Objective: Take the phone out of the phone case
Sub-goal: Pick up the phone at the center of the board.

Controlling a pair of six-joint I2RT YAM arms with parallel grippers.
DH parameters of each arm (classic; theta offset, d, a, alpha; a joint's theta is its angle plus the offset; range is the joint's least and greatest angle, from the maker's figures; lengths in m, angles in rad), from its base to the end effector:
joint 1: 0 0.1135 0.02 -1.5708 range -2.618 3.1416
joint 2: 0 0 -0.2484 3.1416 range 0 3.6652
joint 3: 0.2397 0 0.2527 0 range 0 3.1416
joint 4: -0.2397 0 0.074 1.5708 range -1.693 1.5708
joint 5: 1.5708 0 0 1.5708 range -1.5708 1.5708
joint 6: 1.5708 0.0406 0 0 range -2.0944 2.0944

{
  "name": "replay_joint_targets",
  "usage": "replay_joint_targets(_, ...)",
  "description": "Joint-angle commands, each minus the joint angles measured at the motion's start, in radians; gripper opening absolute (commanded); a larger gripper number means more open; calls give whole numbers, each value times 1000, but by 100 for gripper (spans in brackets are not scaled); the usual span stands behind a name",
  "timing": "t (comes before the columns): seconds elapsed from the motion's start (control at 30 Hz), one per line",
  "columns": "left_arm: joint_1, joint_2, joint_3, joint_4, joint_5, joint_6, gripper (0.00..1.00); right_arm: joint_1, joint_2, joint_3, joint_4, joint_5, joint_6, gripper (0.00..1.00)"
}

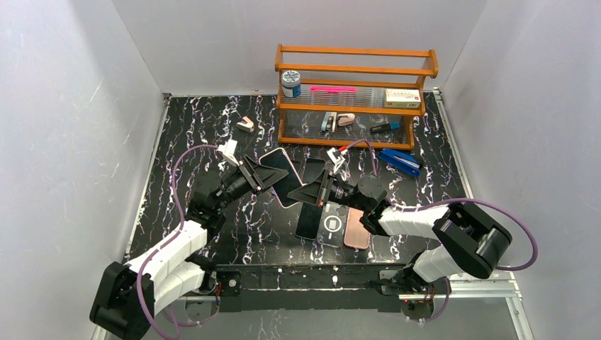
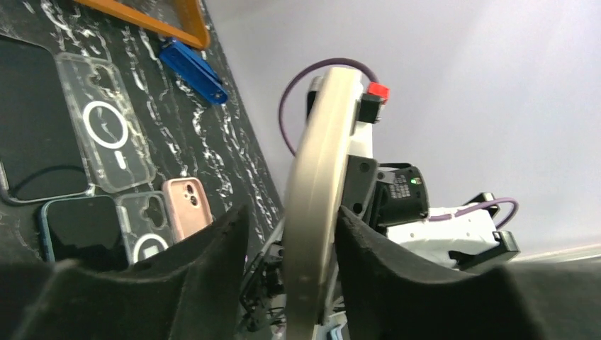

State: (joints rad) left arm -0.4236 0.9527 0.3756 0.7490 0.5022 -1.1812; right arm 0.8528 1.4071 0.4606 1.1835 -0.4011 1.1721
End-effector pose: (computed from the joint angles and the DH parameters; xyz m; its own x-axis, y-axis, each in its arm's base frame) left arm 0.1948 -0.1093 0.2510 -0.6740 -0.5855 -0.4504 0.4453 0.1644 -0.8802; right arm 0.1722 0.2213 0.2206 -0.8091 0.3634 -0.4618 -0.5084 -0.0388 0.8602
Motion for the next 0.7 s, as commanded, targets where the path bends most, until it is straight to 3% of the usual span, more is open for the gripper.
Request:
replay_joint_targets(0.0,-7,-16,66,85,10,-3,37,-1,2,71,157,-50,13,1)
replay_joint_targets(0.17,-7,-50,54,92,-44,-18,0,-1,-2,64,131,-44,-21,2)
replay_joint_targets(0.37,-9,-116,23,92,-187,-80,0,18,-26,33,133,8,-82,41)
replay_joint_targets(0.43,-9,-123,17,92,-229,-106,0,27,-29,27,131,22,-107,46)
replay_joint_targets(0.67,-19,-106,26,99,-306,-148,0,61,-4,18,201,40,-132,50)
